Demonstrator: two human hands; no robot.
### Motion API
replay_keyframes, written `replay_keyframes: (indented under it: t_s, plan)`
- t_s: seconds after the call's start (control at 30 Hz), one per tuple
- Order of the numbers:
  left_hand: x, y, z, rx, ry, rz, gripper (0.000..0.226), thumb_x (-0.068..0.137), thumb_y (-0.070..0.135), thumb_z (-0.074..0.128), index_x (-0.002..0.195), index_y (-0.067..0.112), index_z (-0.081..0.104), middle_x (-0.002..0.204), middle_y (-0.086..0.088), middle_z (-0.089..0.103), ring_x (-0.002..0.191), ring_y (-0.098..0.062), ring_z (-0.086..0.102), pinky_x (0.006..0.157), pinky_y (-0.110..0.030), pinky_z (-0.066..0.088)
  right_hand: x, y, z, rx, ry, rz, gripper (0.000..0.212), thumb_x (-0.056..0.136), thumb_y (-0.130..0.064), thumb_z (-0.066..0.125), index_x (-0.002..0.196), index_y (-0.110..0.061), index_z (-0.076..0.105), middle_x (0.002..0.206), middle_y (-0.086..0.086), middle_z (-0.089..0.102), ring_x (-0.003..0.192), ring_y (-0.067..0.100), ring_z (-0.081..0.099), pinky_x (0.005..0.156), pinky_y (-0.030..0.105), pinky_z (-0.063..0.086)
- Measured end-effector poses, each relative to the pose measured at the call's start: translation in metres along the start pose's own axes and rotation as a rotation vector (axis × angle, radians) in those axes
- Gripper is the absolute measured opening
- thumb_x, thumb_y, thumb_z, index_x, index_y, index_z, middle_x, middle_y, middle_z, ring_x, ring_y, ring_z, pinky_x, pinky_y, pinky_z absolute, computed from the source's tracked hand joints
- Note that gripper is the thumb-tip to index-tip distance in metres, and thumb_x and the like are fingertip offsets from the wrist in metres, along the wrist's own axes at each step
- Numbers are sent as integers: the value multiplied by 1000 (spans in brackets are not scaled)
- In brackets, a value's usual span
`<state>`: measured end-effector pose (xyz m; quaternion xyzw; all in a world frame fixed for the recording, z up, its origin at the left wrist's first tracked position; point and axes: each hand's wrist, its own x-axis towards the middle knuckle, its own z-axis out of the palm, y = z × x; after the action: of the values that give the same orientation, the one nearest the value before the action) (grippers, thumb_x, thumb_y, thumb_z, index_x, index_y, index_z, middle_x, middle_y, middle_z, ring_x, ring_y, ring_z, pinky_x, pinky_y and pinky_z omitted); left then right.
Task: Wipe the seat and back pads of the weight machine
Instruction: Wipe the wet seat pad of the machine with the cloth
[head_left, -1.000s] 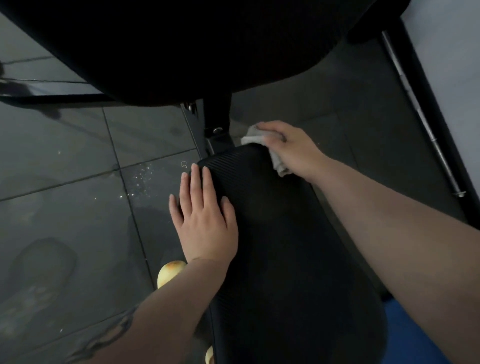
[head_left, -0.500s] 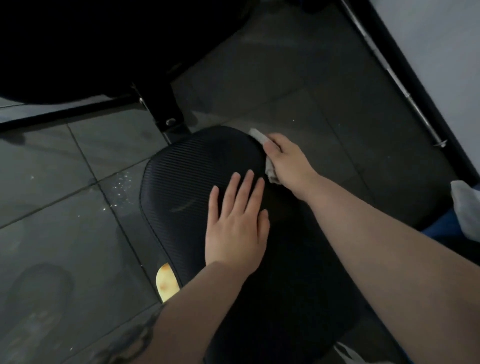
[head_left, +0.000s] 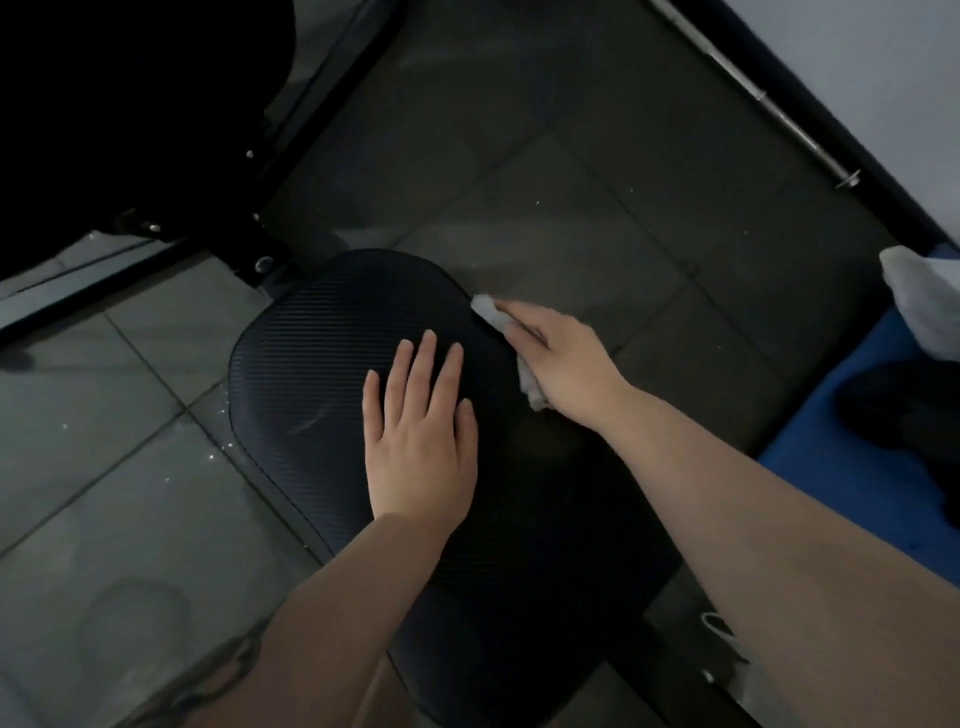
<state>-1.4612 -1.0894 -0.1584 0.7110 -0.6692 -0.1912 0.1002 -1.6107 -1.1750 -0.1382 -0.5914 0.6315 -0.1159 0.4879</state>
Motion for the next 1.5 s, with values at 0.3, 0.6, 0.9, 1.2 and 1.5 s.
replay_keyframes:
  t_s: [0.3, 0.6, 0.9, 1.2, 1.5]
  plan:
    - [-47, 21, 9, 8, -83, 103, 53, 97, 32, 30, 149, 25, 27, 158, 4, 22, 148, -15, 12, 119, -46, 12, -6, 6, -4, -220, 42, 64, 32, 102, -34, 36, 104, -18, 65, 99, 1, 67, 92, 18, 62, 80, 36, 46]
    - [-46, 21, 8, 36, -77, 106, 52, 96, 33, 30, 148, 25, 29, 158, 3, 23, 147, -16, 13, 120, -43, 6, -74, 58, -48, -71, 20, 145, 24, 100, -26, 47, 109, -19, 68, 86, -15, 69, 80, 0, 61, 72, 16, 42]
    - [-47, 21, 12, 7, -57, 121, 52, 97, 33, 30, 148, 24, 30, 157, 2, 26, 147, -17, 12, 120, -44, 5, -132, 58, 13, 76, 686, 297, 30, 100, -24, 46, 127, -24, 60, 132, -10, 50, 116, -4, 45, 88, -6, 24]
    - [-49, 18, 13, -3, -47, 149, 52, 98, 33, 29, 148, 23, 27, 158, -1, 24, 147, -21, 12, 119, -46, 6, -181, 61, 64, 417, 938, 555, 34, 102, -36, 39, 132, -29, 54, 114, -4, 64, 105, 10, 60, 94, 35, 48]
    - [-50, 16, 16, 7, -40, 163, 51, 100, 33, 26, 150, 22, 24, 159, 0, 21, 148, -19, 9, 120, -44, 4, -159, 61, 52, 250, 1013, 573, 34, 104, -27, 35, 132, -23, 54, 127, -3, 57, 117, 9, 52, 96, 17, 38]
